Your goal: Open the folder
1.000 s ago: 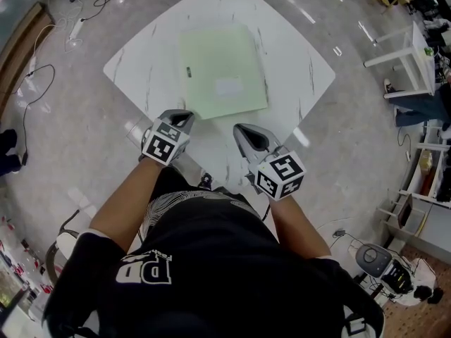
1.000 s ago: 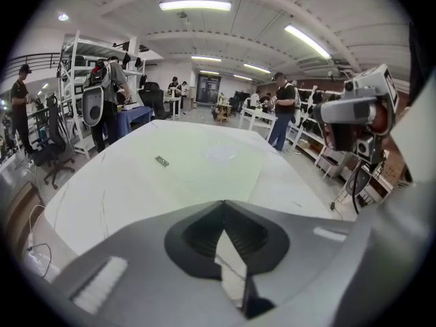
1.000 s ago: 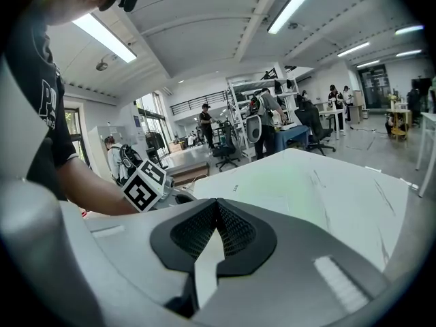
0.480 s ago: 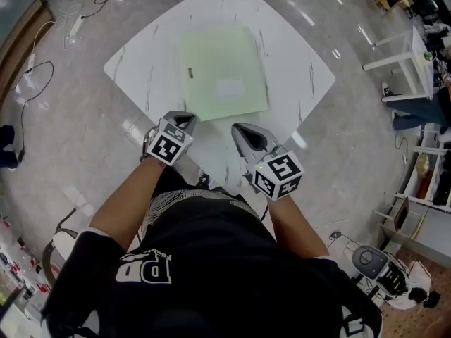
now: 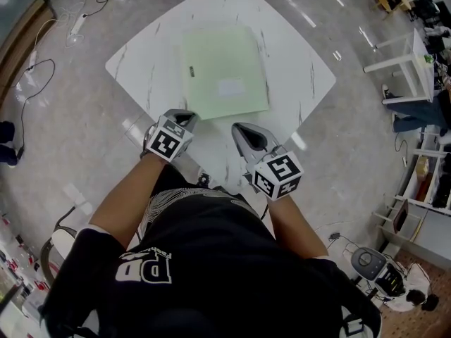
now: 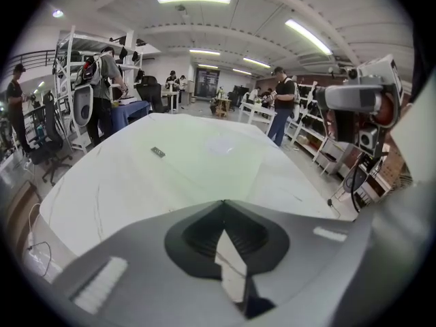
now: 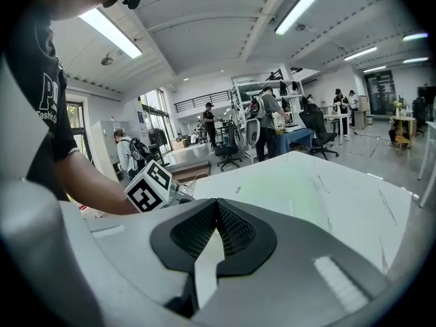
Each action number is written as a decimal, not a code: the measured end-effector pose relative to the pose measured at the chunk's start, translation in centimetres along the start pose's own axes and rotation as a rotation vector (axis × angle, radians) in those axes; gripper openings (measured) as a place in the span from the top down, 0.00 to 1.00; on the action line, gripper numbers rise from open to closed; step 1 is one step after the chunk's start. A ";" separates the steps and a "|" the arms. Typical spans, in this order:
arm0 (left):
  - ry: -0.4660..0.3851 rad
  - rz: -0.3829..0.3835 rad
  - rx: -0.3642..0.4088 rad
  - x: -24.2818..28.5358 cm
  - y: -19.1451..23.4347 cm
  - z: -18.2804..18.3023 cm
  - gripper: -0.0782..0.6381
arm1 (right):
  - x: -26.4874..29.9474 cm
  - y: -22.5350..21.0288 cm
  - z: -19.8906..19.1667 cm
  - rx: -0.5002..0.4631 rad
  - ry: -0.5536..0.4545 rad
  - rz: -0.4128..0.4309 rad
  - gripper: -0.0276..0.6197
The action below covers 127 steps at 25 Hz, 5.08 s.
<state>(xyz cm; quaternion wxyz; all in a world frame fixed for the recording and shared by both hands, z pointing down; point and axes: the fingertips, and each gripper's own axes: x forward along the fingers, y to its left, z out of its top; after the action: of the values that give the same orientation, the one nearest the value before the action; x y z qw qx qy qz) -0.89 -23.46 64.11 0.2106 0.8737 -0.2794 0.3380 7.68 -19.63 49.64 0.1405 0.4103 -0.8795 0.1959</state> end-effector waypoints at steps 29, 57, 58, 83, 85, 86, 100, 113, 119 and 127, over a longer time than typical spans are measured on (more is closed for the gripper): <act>0.027 -0.077 -0.022 0.0 0.1 0.0 0.82 | 2.2 1.5 -2.3 -0.399 0.137 0.012 0.90; 0.020 -0.084 0.003 0.3 0.5 0.0 0.82 | 12.9 1.6 -11.6 -1.053 0.493 0.010 0.82; 0.021 -0.087 0.000 0.3 0.4 0.0 0.82 | 13.0 1.4 -11.8 -1.062 0.501 0.006 0.81; 0.020 -0.076 0.026 0.8 0.6 -0.4 0.82 | 12.1 1.5 -9.1 -1.090 0.432 -0.059 0.92; 0.019 -0.071 0.026 0.7 0.7 -0.4 0.82 | 12.0 1.5 -8.8 -1.076 0.426 -0.065 0.93; 0.019 -0.070 0.023 0.7 0.7 -0.4 0.82 | 11.9 1.5 -8.6 -1.067 0.421 -0.066 0.93; 0.027 -0.045 0.023 0.8 0.6 -0.6 0.82 | 10.2 0.6 -6.0 -0.732 0.332 -0.029 0.95; 0.040 -0.016 -0.015 0.3 0.6 -0.3 0.82 | 7.4 0.1 -1.4 -0.604 0.179 -0.053 0.95; 0.037 -0.009 -0.014 0.4 0.3 0.0 0.82 | 4.2 -2.0 1.3 -0.518 0.076 -0.119 0.95; 0.035 0.008 -0.006 0.9 0.7 -0.5 0.82 | -0.4 -5.9 5.2 -0.500 -0.047 -0.261 0.95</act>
<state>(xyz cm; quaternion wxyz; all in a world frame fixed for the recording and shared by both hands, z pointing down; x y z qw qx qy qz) -1.02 -24.05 65.17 0.2165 0.8660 -0.2802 0.3531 12.03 -25.23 46.24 0.2410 0.4772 -0.8432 -0.0564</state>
